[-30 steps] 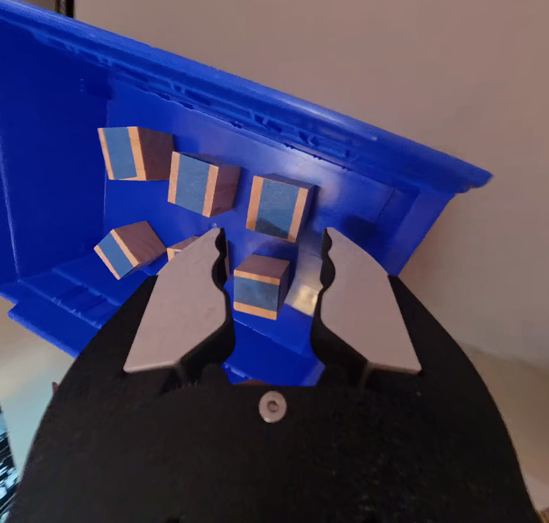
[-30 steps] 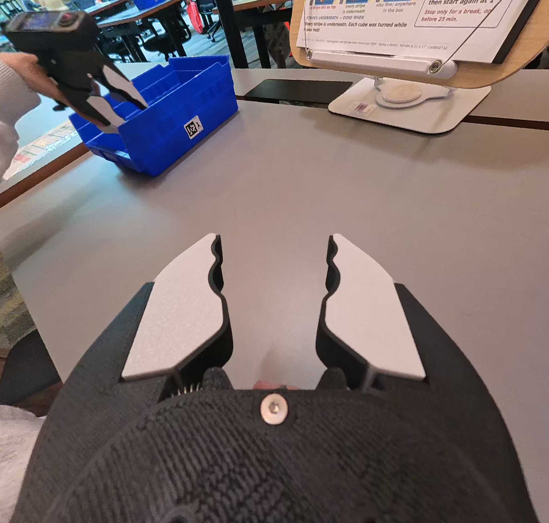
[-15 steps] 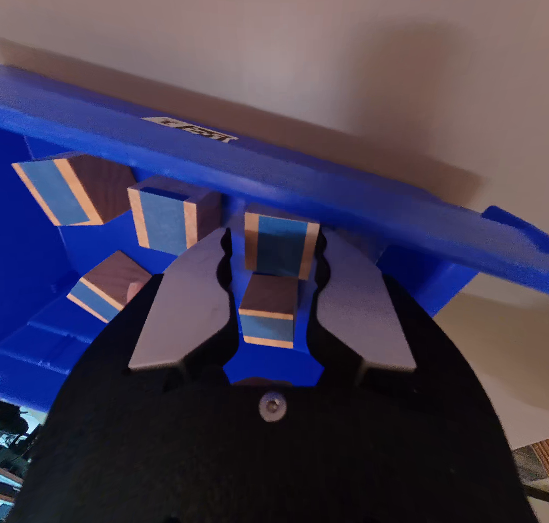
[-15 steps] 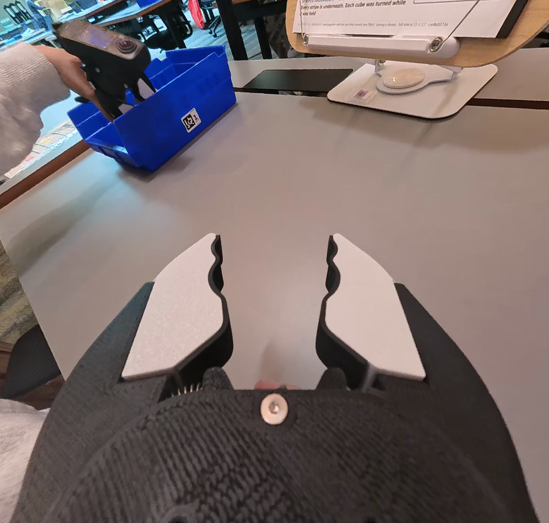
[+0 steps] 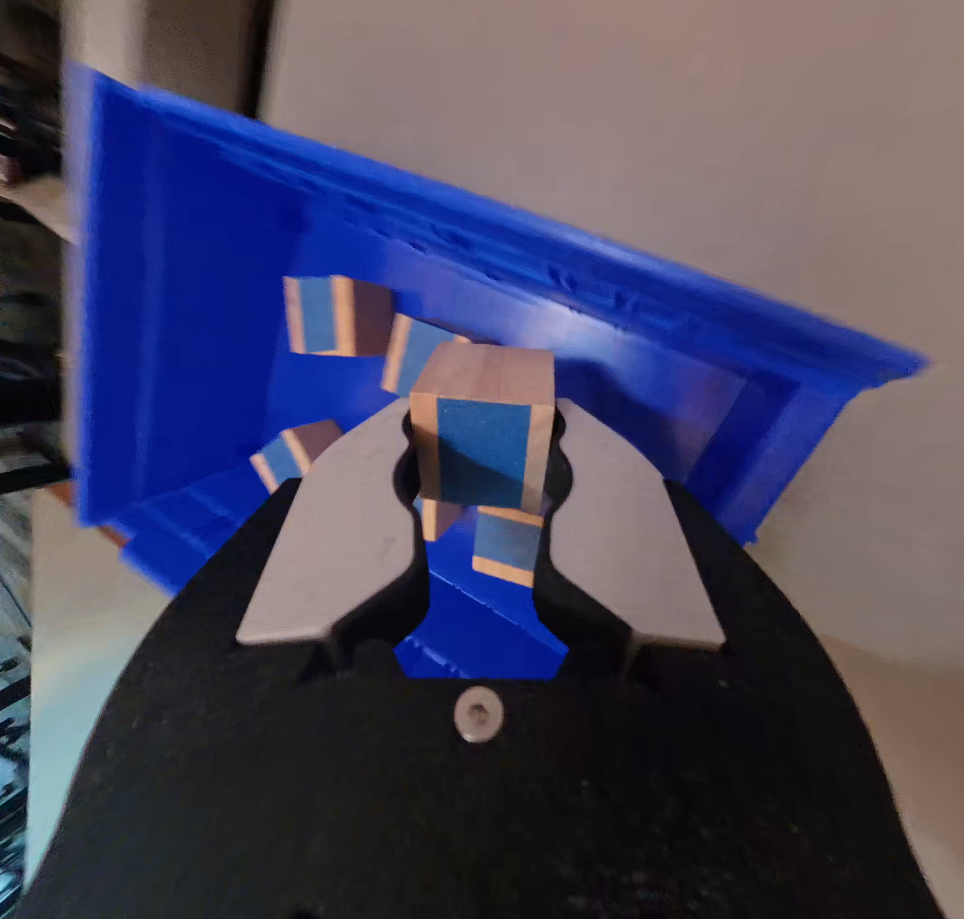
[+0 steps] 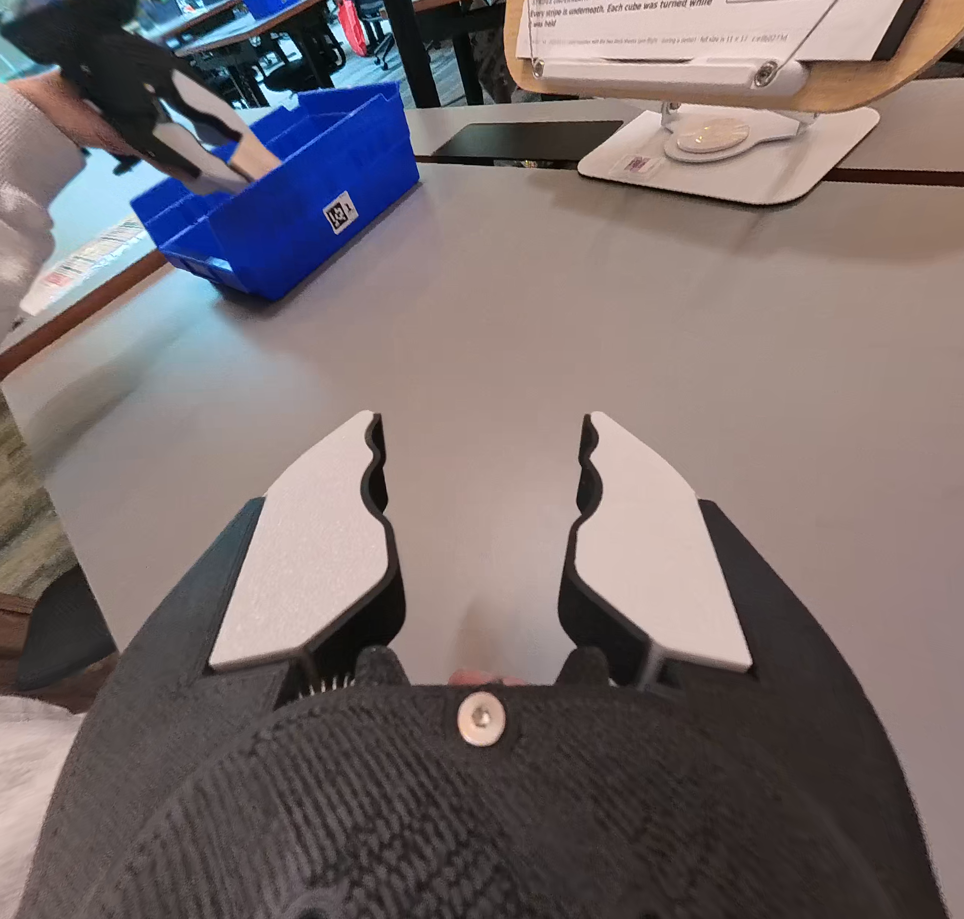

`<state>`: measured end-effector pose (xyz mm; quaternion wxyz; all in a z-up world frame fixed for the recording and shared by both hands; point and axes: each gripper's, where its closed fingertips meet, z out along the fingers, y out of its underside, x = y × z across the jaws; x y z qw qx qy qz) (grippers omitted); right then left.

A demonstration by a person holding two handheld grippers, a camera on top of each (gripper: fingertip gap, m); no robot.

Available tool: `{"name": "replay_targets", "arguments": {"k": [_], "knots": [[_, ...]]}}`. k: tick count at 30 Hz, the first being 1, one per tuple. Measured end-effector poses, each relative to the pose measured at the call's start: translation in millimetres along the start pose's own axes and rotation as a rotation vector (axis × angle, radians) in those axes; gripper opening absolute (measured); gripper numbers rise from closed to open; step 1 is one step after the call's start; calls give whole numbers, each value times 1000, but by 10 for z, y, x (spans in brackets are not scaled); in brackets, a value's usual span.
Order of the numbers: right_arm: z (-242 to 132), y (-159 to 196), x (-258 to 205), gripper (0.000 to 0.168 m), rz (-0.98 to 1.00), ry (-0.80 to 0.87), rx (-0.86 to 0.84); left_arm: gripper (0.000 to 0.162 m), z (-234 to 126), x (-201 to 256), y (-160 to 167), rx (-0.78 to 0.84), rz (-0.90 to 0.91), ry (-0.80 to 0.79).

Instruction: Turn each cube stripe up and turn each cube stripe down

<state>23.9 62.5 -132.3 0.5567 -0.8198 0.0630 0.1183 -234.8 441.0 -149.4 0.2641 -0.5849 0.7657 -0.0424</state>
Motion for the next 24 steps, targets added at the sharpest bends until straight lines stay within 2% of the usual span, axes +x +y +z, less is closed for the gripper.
{"name": "replay_targets", "arguments": {"k": [4,6,9,12,15,19,24], "knots": [[35,-120,-170,82,58,-87,56,46,-729,-14,-636,404,-80,-109],[63,-226,-330,88,112,-169,101,46,-1014,172,-991,595,-69,-109],[77,-419,-640,97,203,-348,169,45,-1205,610,-1487,800,0,-61],[81,-586,-866,102,321,-507,206,45,-1205,1109,-1976,968,64,44],[102,-679,-951,103,435,-597,221,45,-1049,1556,-2404,1056,124,147],[194,-615,-882,103,494,-598,172,45,-845,2061,-2873,1140,181,297],[210,-603,-743,99,622,-627,177,45,-713,2472,-3197,1197,234,420]]}}
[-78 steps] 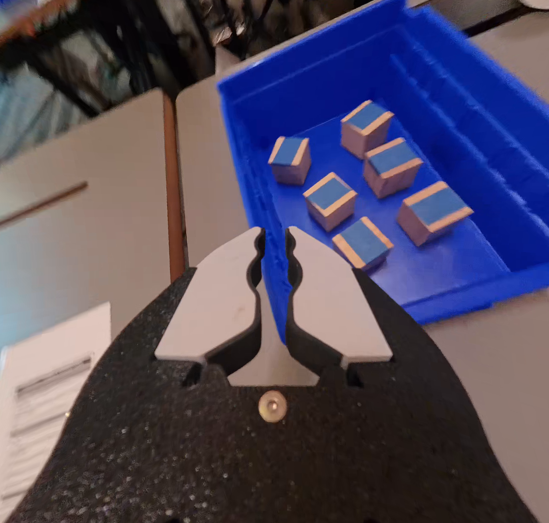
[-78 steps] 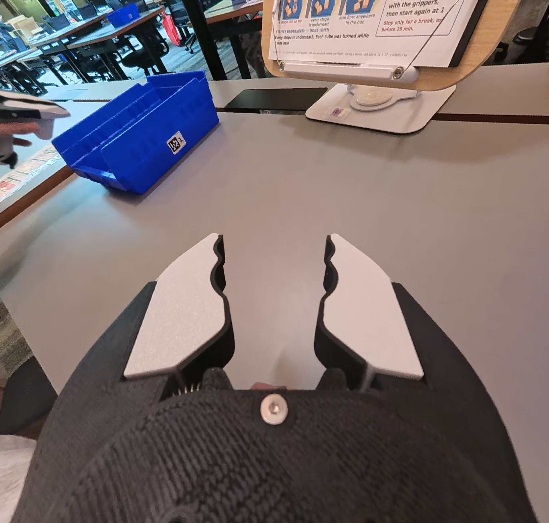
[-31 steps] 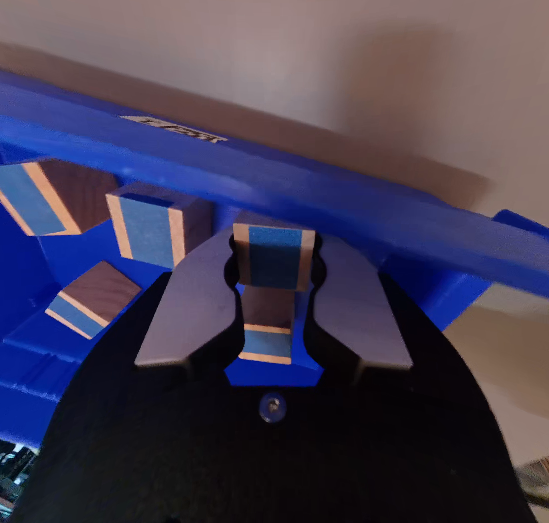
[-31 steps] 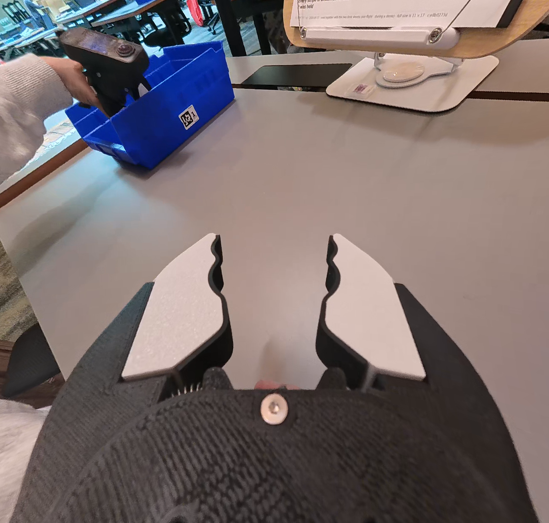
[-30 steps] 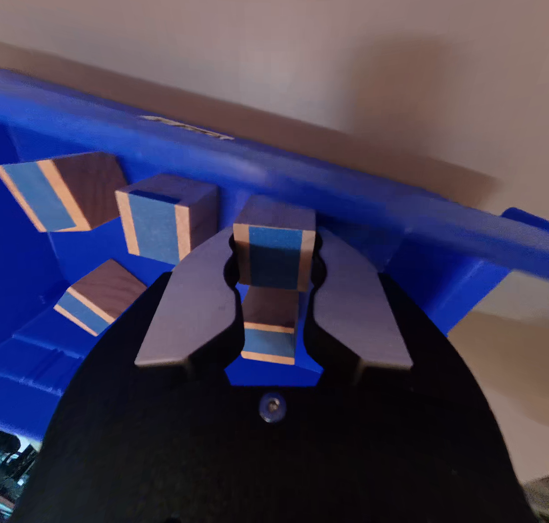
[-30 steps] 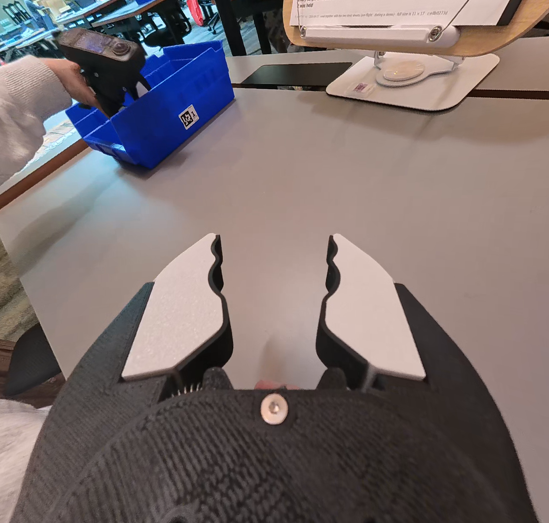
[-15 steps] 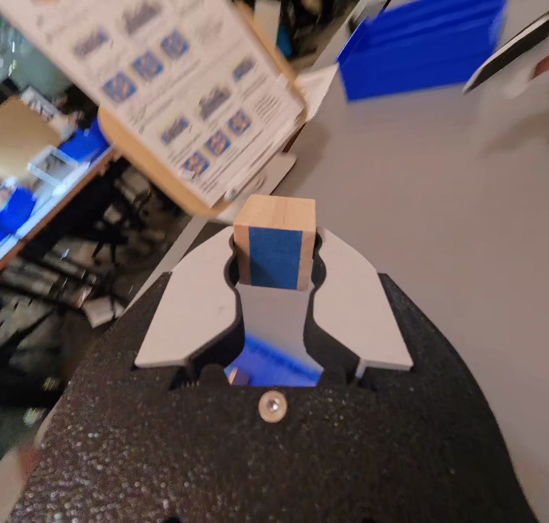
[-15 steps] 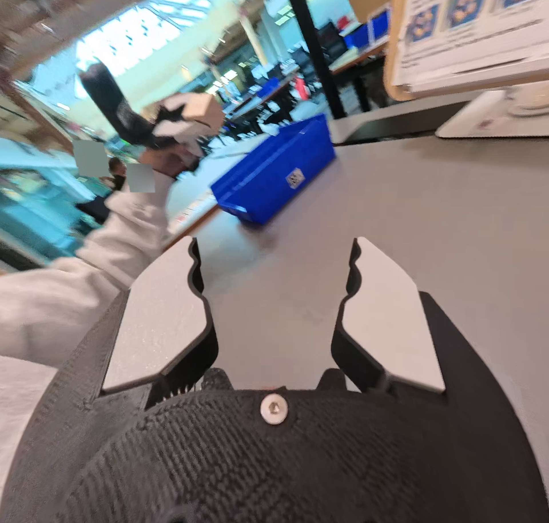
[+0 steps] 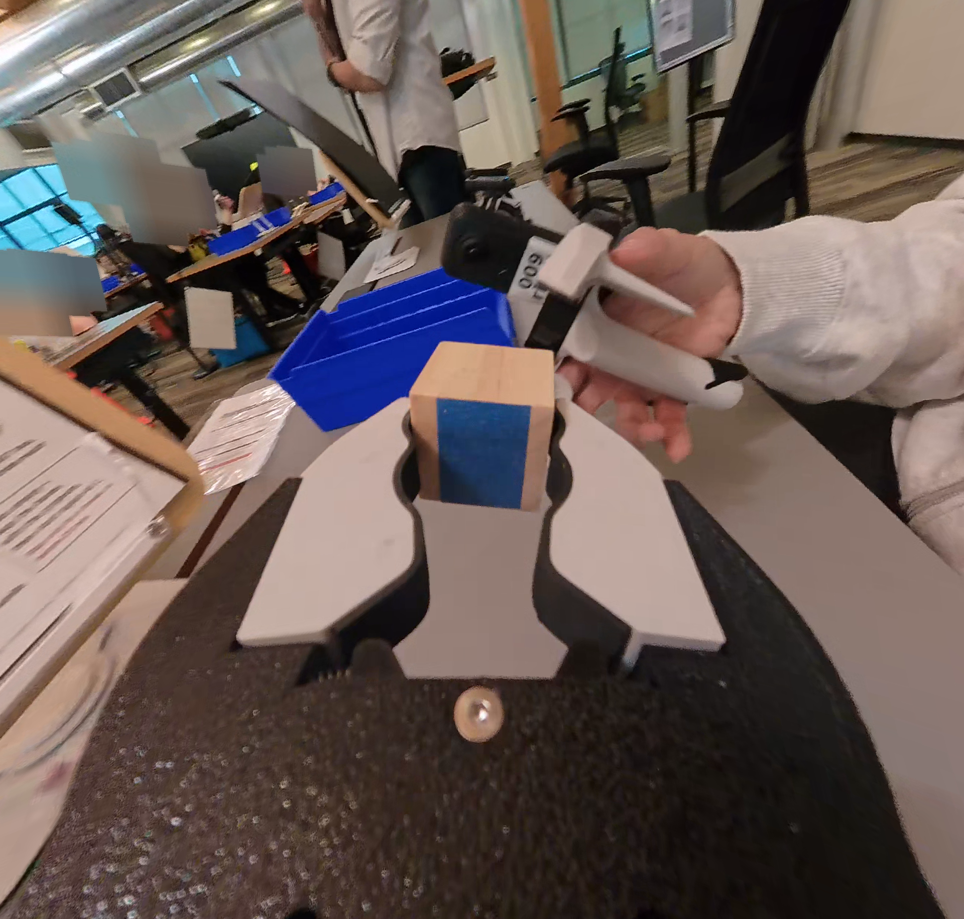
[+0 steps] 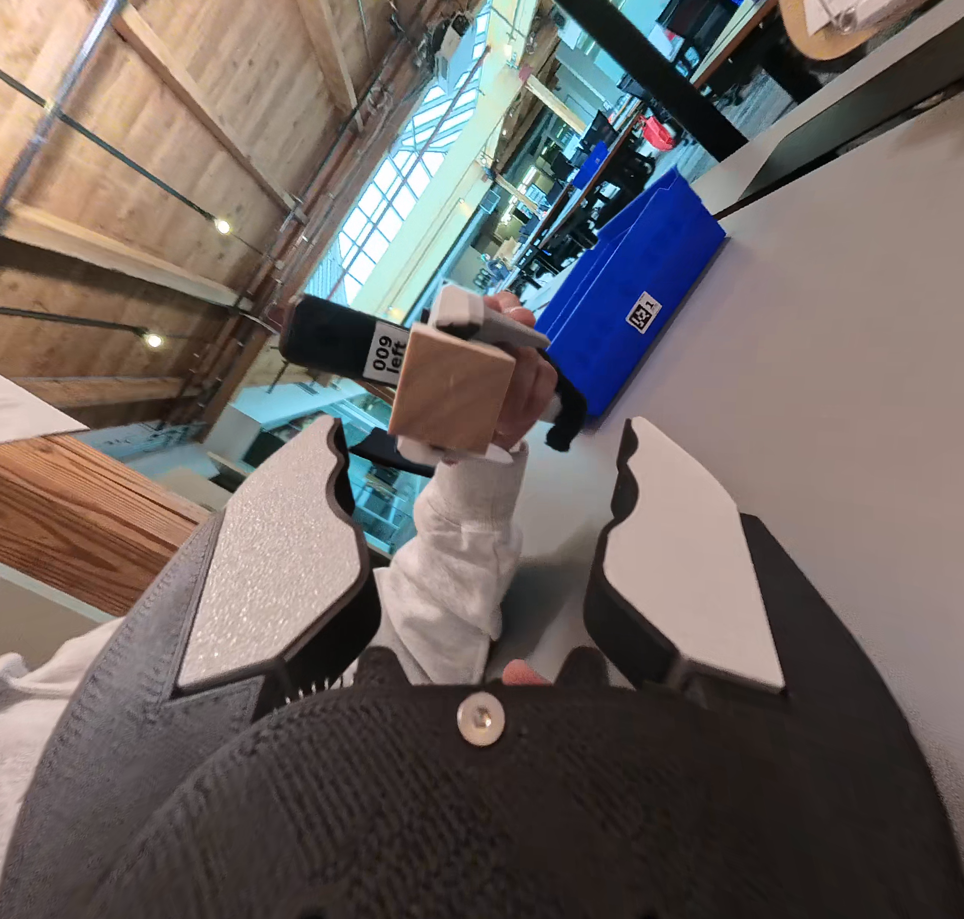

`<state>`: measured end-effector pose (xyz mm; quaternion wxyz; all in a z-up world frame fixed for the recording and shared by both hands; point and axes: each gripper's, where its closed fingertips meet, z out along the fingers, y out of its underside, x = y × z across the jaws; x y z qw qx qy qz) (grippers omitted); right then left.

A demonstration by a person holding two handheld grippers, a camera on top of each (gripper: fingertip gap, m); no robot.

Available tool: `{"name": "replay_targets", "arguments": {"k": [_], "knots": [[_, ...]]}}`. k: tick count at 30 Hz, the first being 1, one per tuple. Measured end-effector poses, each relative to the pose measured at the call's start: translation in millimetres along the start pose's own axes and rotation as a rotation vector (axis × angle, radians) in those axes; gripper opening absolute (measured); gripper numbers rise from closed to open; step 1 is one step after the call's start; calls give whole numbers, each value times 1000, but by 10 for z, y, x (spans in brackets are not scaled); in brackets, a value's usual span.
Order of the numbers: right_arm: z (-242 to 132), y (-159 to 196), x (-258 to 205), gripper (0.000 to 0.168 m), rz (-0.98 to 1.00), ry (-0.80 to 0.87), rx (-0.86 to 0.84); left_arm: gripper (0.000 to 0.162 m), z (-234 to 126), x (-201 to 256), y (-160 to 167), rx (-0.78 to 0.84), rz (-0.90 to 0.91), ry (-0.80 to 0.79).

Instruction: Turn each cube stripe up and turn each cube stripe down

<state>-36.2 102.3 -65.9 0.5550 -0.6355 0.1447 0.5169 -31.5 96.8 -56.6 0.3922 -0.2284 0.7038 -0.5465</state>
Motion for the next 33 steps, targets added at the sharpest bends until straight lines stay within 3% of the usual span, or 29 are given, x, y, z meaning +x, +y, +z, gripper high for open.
{"name": "replay_targets", "arguments": {"k": [6,7,9,15,18,20,23,27,29,33], "knots": [[-14,0,13,86,102,-76,12,45,236,148,30,14,9,57],[-14,1,-13,80,112,-101,14,45,257,157,53,7,15,56],[-21,16,-50,48,113,-141,3,45,287,163,99,-5,19,49],[-73,-3,71,46,45,-37,-46,47,351,143,237,-56,5,-24],[-270,-300,62,46,-55,67,-51,72,356,74,247,-24,-12,-115],[-531,-668,87,47,-170,202,-50,74,339,-3,341,-39,-34,-181],[-1117,-1355,296,47,-404,555,-100,76,304,-136,530,-97,-83,-282],[-1992,-2271,651,47,-561,1000,-186,74,269,-187,578,-126,-103,-326],[-2258,-2491,914,47,-541,1117,-283,74,244,-231,598,-152,-124,-349],[-2521,-2600,1551,47,-501,1246,-477,73,185,-292,631,-172,-150,-379]]}}
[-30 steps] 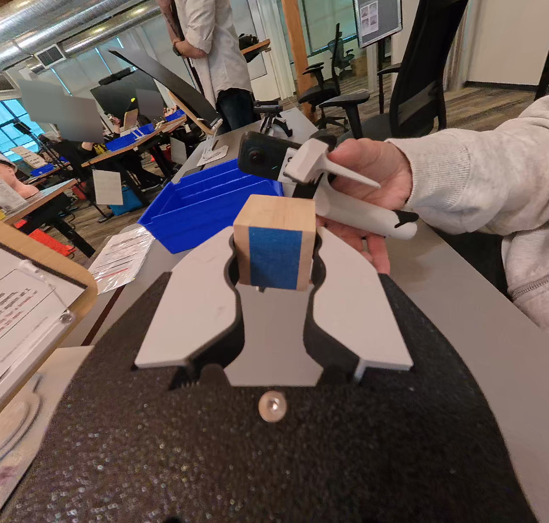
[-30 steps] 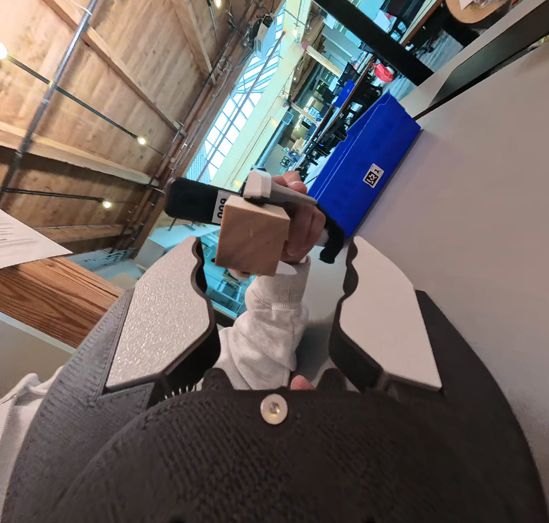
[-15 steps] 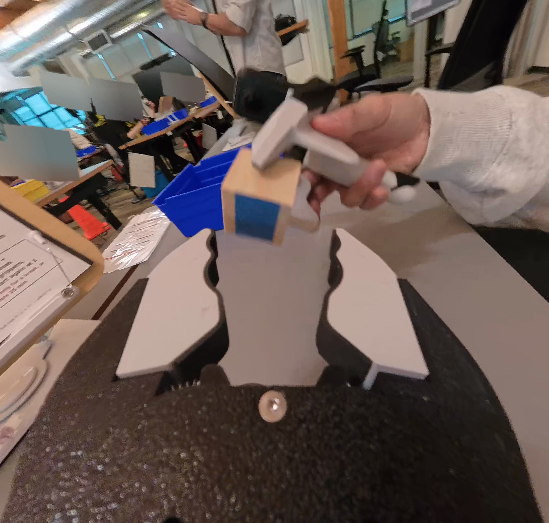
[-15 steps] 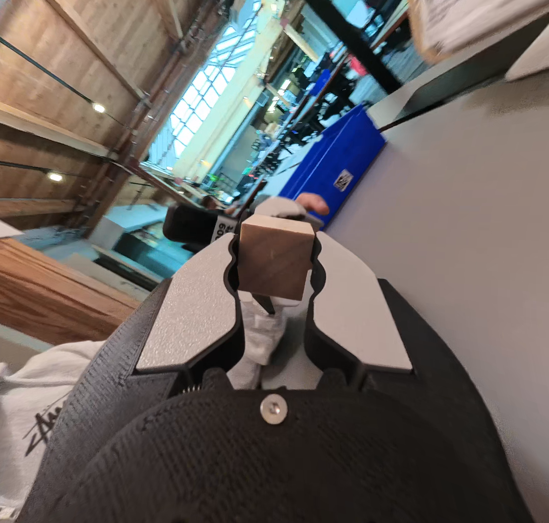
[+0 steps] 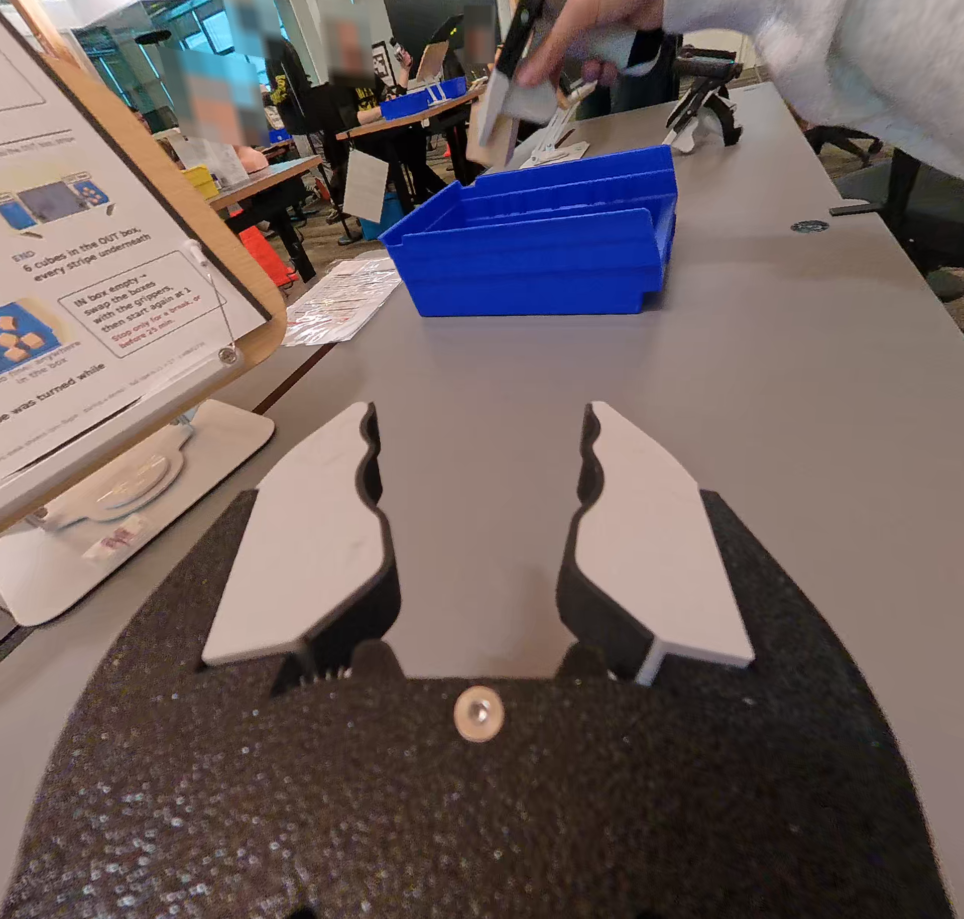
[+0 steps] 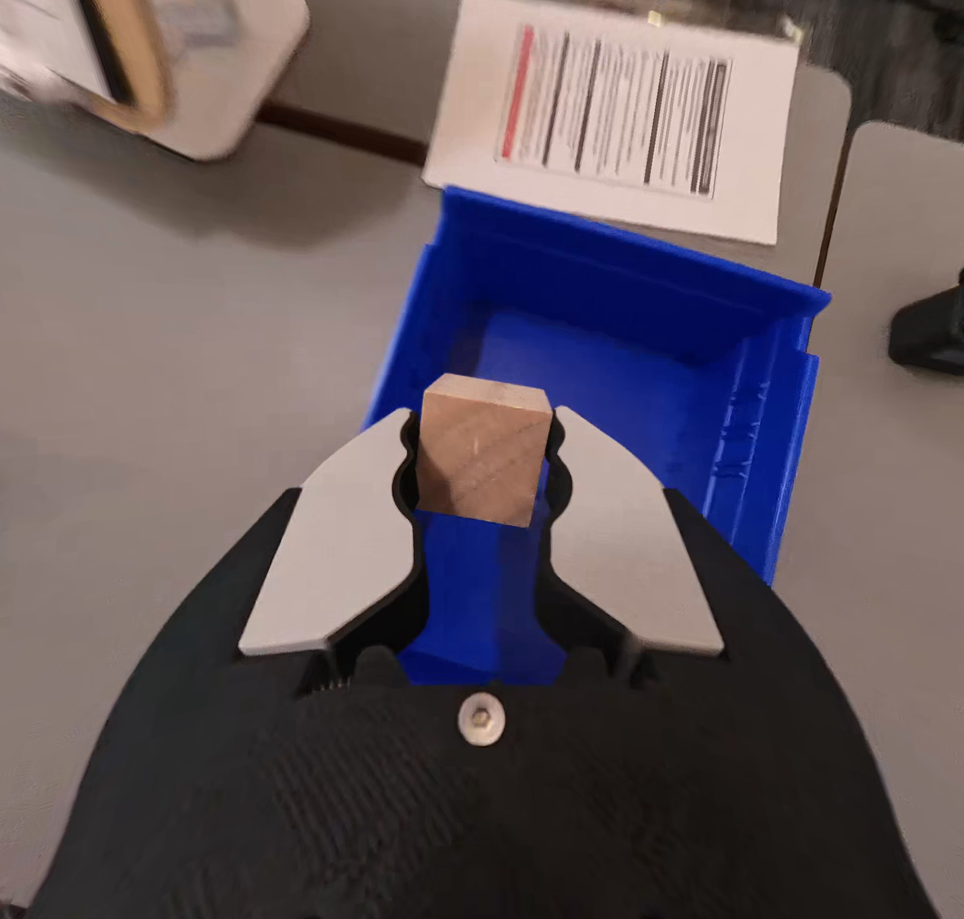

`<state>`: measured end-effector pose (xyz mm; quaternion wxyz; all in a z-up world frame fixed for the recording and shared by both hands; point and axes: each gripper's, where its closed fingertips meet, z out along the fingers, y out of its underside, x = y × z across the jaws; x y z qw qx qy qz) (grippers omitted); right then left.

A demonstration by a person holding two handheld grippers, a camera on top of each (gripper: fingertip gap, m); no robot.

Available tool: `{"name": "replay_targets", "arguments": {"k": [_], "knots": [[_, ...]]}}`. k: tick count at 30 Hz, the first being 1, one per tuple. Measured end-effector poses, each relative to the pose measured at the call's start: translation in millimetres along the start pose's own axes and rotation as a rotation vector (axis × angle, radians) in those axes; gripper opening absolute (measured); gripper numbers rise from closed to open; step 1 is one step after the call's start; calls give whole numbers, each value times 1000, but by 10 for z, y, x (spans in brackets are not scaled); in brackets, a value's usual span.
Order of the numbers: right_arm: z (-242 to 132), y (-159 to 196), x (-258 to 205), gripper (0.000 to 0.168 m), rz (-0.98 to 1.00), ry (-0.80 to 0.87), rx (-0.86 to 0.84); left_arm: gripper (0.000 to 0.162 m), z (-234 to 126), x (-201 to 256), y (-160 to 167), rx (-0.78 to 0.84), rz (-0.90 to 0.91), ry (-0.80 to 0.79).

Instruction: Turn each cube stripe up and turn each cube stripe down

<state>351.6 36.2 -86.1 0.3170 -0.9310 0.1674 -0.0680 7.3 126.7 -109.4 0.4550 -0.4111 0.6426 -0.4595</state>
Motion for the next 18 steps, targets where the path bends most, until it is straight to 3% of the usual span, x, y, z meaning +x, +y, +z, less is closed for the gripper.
{"name": "replay_targets", "arguments": {"k": [7,18], "knots": [[670,138,310,48,-64,76,-185,70,-21,-112,135,-27,-51,-26],[1285,291,246,48,58,-48,-380,70,47,-80,307,-78,-66,2]]}}
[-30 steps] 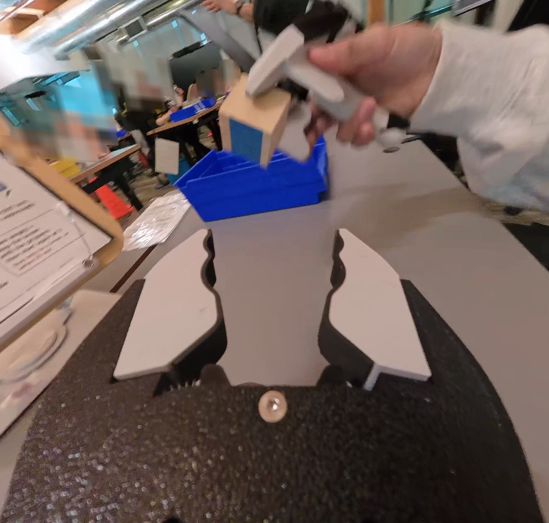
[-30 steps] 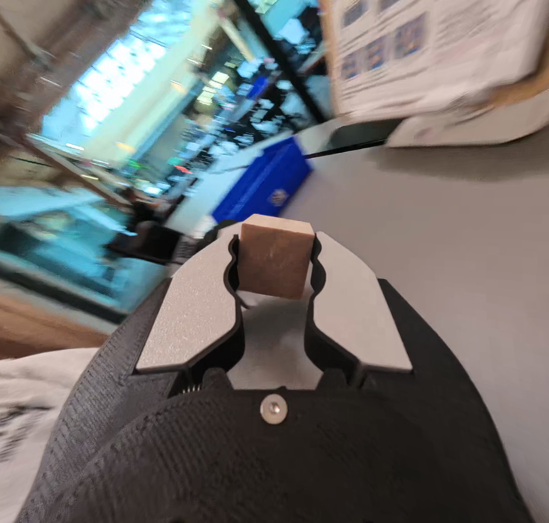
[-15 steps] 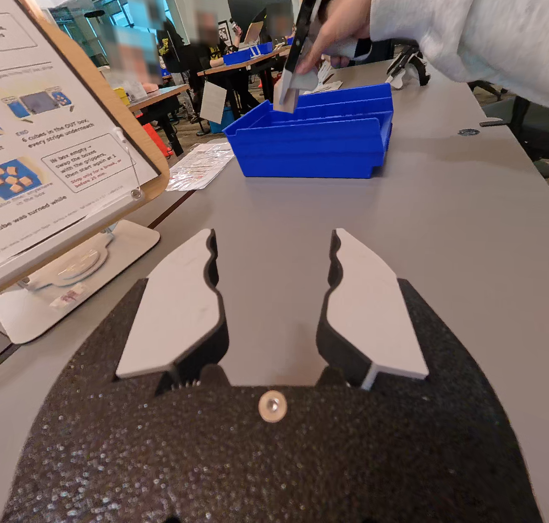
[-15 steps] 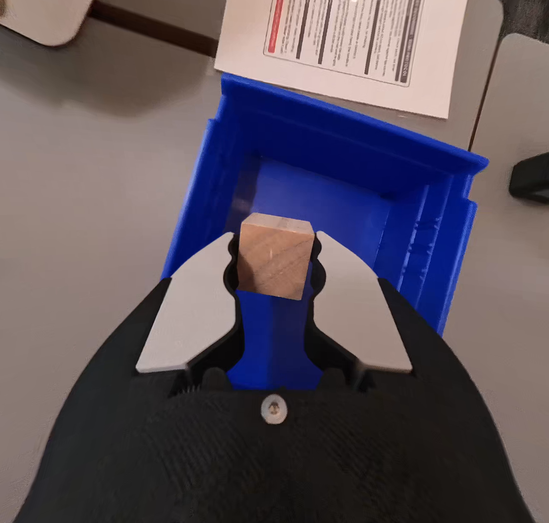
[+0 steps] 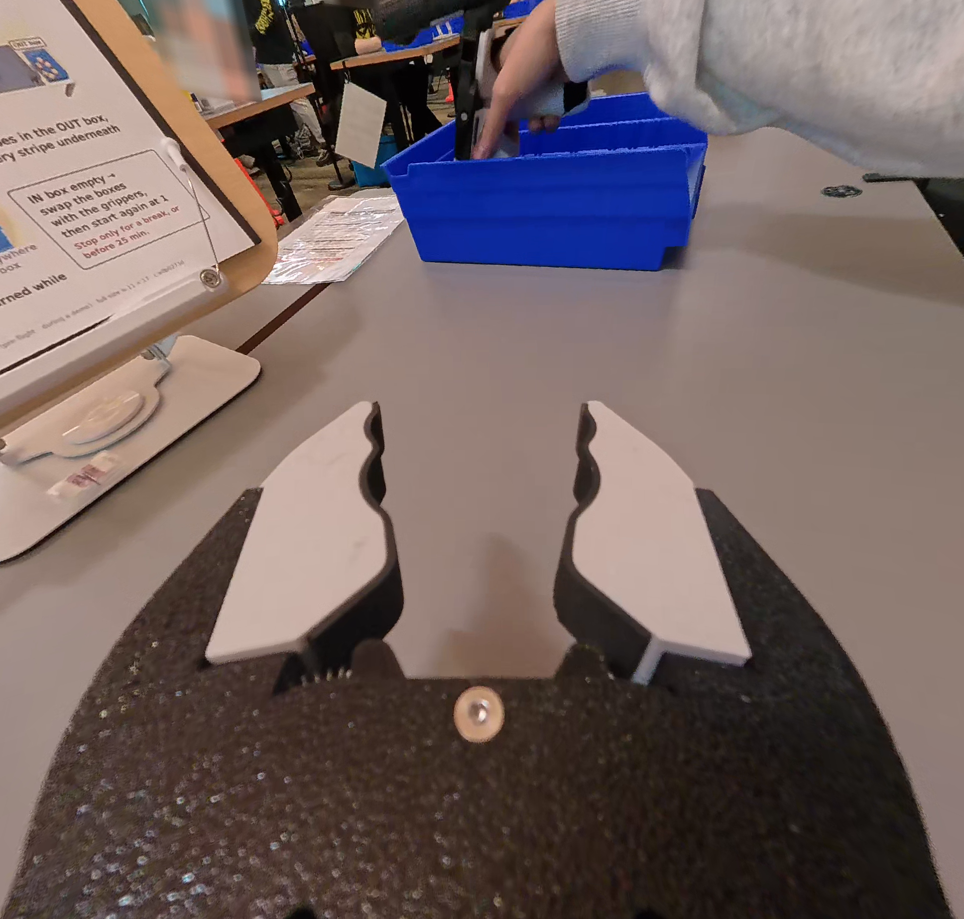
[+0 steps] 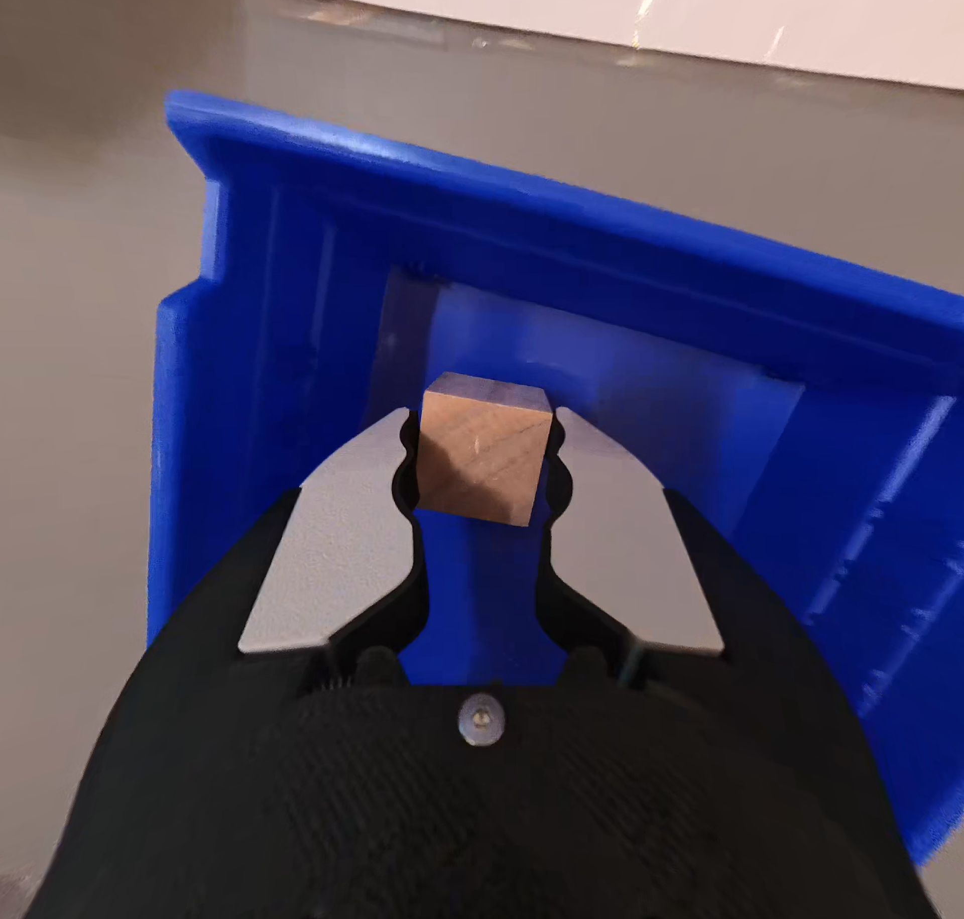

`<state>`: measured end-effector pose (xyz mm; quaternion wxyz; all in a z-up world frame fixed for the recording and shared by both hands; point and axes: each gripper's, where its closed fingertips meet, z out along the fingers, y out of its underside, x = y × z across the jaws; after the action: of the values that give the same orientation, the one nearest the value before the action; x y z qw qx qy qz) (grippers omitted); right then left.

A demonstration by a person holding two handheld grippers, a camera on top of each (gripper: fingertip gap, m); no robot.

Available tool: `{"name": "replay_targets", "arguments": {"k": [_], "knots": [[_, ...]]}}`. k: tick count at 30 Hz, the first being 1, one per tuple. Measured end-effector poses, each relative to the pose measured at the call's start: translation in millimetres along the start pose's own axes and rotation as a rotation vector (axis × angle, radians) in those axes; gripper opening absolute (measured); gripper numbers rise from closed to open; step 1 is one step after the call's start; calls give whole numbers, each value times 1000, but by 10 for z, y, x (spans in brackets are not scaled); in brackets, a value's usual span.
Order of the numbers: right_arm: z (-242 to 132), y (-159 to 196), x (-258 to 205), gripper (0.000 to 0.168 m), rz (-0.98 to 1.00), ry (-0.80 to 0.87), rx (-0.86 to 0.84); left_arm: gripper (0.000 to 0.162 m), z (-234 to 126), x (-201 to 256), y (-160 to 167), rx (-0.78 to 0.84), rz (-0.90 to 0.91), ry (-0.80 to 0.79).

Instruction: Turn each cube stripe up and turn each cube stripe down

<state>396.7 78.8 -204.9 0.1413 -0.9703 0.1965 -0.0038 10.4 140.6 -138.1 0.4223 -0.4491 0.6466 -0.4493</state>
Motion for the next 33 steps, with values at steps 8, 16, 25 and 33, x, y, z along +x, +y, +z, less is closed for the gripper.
{"name": "replay_targets", "arguments": {"k": [8,16,25,33], "knots": [[213,-32,-95,48,-6,-25,-1,70,21,2,56,-10,-13,8],[242,2,-110,54,5,-31,2,70,5,1,44,-2,-19,8],[-454,11,52,105,11,84,228,73,-286,-204,-208,93,-64,-75],[-1607,270,-403,108,-55,104,684,72,-1367,-790,-468,101,-213,-368]]}}
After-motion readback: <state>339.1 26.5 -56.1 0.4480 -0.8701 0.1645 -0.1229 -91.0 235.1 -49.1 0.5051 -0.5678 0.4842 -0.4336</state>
